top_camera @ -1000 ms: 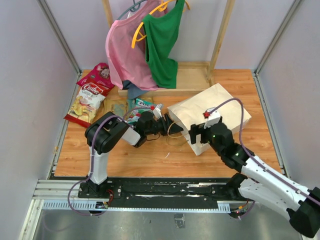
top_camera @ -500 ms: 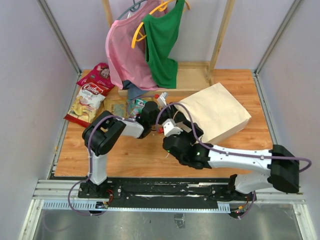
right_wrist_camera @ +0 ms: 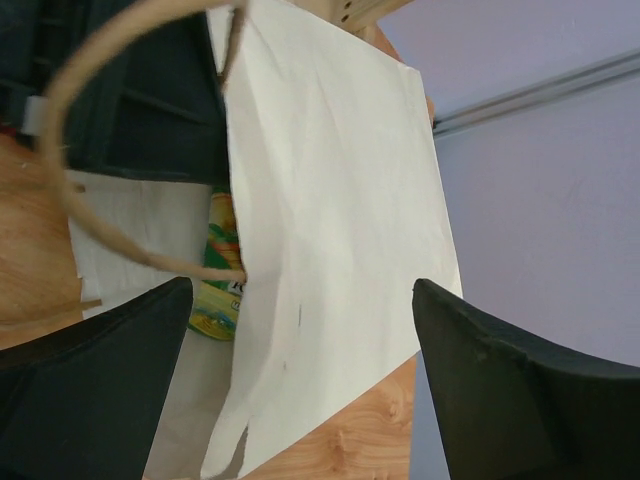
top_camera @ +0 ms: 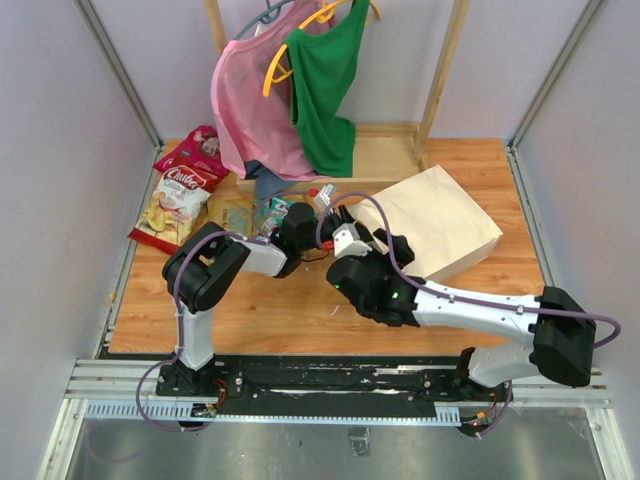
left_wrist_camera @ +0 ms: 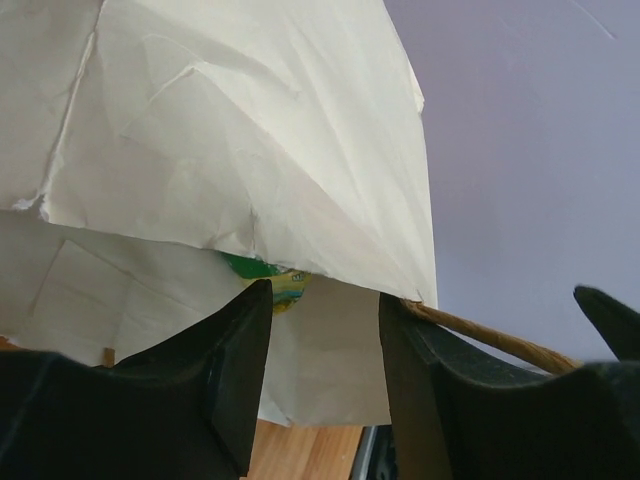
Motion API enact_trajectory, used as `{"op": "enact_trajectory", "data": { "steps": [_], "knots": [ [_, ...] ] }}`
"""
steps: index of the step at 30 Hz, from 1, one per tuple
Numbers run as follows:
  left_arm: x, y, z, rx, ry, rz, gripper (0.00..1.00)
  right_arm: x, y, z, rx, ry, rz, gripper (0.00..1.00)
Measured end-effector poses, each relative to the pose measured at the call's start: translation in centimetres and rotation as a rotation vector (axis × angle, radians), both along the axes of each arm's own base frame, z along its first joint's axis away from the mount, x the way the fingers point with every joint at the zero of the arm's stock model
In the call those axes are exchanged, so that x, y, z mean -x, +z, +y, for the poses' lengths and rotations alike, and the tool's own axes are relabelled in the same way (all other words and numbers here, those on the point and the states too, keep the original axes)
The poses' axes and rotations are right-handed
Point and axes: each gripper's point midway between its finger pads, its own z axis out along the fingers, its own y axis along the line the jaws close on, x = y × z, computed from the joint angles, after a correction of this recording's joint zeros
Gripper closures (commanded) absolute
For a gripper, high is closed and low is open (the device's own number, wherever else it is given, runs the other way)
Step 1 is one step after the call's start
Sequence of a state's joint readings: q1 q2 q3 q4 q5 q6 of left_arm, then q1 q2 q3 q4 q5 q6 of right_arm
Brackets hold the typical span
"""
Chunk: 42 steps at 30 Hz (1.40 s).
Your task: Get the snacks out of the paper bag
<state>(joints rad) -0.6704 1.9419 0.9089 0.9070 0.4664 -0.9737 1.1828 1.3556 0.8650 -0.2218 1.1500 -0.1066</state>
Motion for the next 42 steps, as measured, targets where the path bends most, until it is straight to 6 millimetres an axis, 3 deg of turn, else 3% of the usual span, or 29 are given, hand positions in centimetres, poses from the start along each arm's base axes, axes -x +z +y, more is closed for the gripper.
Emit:
{"op": "enact_trajectory", "data": {
  "steps": [7, 15, 18, 23, 28, 32, 36, 42],
  "knots": [
    [0.1, 0.6, -0.1, 0.021, -0.006, -0.012, 0.49, -1.9, 0.4, -2.4, -0.13, -0.05, 0.042, 0.17],
    [0.3, 1.0, -0.2, 0.037, -0.013, -0.006, 0.49, -2.3, -1.8, -1.9, -0.096, -0.036, 0.106, 0.24],
    [0.3, 1.0, -0.2, 0.039, -0.015, -0.004, 0.49, -2.4, -2.7, -1.8, -0.065, -0.038, 0.124, 0.35],
    [0.3, 1.0, -0.2, 0.039, -0.015, -0.003, 0.49, -2.5, -2.9, -1.8, -0.06, -0.044, 0.125, 0.45],
    [0.4, 0.9, -0.1, 0.037, -0.016, -0.001, 0.48, -2.8, -2.8, -2.4, -0.06, -0.066, 0.121, 0.72],
    [0.5, 1.0, -0.1, 0.036, -0.019, -0.002, 0.48, -3.0, -3.0, -2.7, -0.054, -0.083, 0.117, 0.85],
    [0.6, 1.0, -0.1, 0.035, -0.023, -0.004, 0.39, -3.0, -3.1, -2.7, -0.053, -0.09, 0.115, 0.94],
    [1.5, 1.1, 1.0, 0.013, -0.011, -0.029, 0.11, -3.0, -3.1, -2.8, -0.055, -0.093, 0.114, 0.99]
  ]
}}
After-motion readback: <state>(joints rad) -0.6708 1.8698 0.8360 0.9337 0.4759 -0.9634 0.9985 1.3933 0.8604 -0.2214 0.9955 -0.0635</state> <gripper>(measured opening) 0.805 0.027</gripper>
